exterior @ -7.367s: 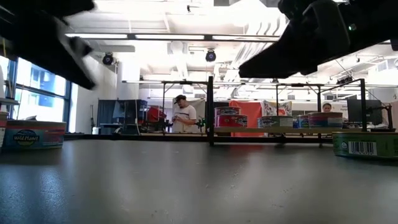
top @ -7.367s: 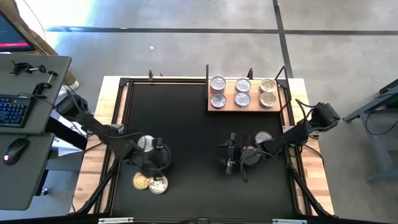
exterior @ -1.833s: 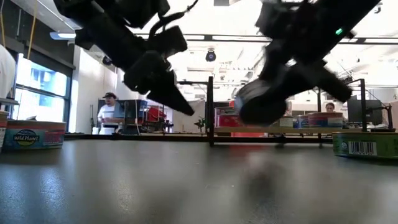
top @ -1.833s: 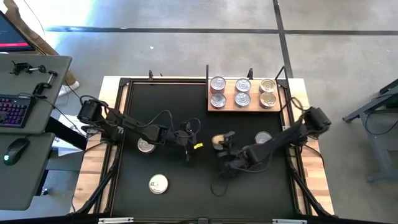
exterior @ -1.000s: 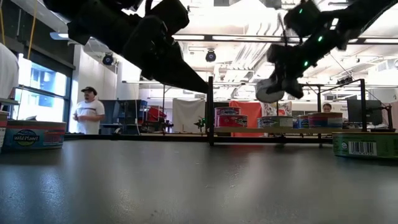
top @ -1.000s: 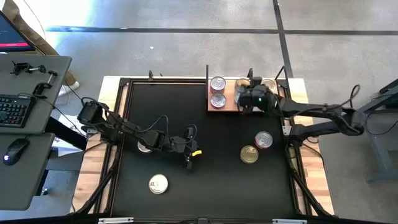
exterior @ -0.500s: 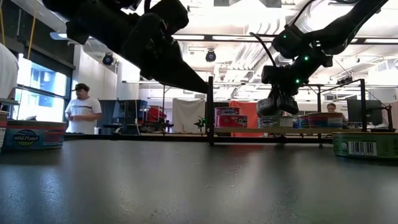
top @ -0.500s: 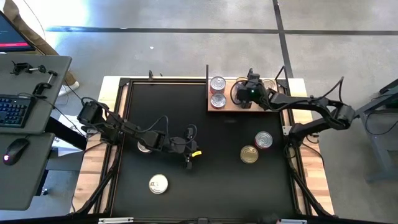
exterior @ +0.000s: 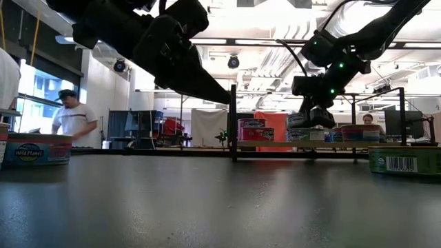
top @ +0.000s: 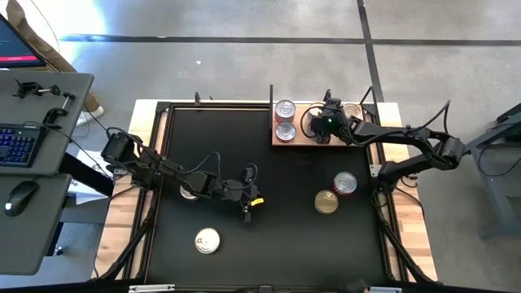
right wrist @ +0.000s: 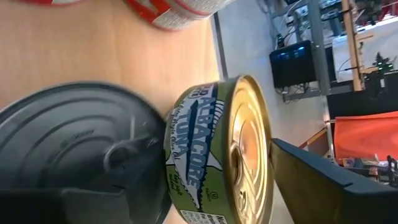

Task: Stack canned seafood by type on shelf
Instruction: Stack the green tuna can on top of the upper green tuna can on the shelf

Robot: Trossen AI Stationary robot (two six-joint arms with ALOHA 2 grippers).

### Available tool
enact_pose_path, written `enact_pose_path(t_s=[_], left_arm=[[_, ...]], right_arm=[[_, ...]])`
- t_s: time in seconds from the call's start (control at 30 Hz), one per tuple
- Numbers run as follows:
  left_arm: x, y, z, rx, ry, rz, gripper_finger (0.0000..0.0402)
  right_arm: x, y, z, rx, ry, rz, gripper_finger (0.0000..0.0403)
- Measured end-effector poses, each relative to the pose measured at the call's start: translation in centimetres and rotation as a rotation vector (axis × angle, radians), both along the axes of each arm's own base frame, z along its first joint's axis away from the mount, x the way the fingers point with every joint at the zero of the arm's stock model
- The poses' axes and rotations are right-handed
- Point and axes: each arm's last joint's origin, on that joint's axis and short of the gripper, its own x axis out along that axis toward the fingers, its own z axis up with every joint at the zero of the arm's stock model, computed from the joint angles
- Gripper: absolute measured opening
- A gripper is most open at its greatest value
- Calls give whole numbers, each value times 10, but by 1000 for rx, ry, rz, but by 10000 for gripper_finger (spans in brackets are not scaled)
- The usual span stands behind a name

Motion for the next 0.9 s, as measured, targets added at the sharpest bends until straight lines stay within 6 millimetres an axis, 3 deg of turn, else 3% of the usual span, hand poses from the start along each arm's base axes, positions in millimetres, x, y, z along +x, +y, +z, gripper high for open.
enact_pose_path(t_s=[0.3,0.9], left_arm=[[0,0,0,1,-1,0,12],[0,0,0,-9,-6,1,12]], right_arm=[[-3,11,8,26,-17,17,272],[-6,8,11,-19,-41,-98,272]])
